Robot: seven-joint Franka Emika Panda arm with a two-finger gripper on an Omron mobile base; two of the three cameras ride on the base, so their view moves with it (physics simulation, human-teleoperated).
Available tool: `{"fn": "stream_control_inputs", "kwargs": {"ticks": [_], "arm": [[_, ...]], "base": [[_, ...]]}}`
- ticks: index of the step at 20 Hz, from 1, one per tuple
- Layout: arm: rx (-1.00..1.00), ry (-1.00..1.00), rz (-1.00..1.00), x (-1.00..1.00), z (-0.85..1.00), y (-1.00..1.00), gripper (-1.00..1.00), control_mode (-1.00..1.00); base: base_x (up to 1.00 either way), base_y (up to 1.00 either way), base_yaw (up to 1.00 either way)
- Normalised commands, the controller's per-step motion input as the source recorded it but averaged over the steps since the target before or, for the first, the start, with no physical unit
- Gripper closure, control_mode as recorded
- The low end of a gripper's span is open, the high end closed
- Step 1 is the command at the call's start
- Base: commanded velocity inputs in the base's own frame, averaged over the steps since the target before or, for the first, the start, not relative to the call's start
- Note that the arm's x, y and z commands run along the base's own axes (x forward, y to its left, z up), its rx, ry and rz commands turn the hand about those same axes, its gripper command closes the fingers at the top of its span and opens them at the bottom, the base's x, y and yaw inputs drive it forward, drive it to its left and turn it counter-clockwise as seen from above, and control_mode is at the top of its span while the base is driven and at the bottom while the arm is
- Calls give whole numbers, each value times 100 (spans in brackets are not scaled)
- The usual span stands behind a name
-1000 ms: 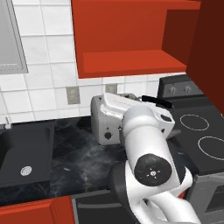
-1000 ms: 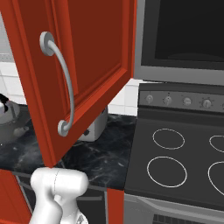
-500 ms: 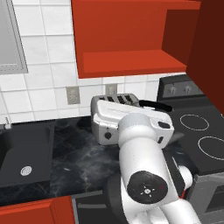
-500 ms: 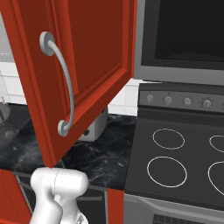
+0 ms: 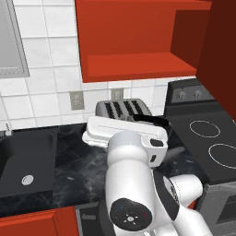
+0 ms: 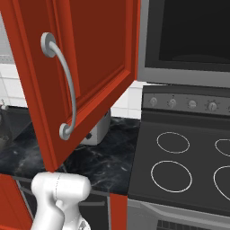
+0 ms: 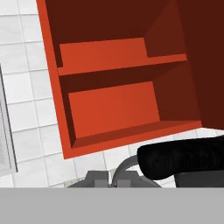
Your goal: Open the cabinet, pick the kettle from the cabinet, and place it in the sink.
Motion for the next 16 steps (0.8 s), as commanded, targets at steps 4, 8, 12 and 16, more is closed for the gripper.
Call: {"fn": "stream_control_inputs", "kwargs": {"ticks": [4,8,12,16], "arm": [[0,0,1,0,0,0,100,-100],[0,0,0,0,0,0,100,-100],[0,0,0,0,0,0,100,-100],[0,0,0,-1,0,1,100,-100]], "base": [[0,0,0],[0,0,0],[0,0,0],[0,0,0]]}}
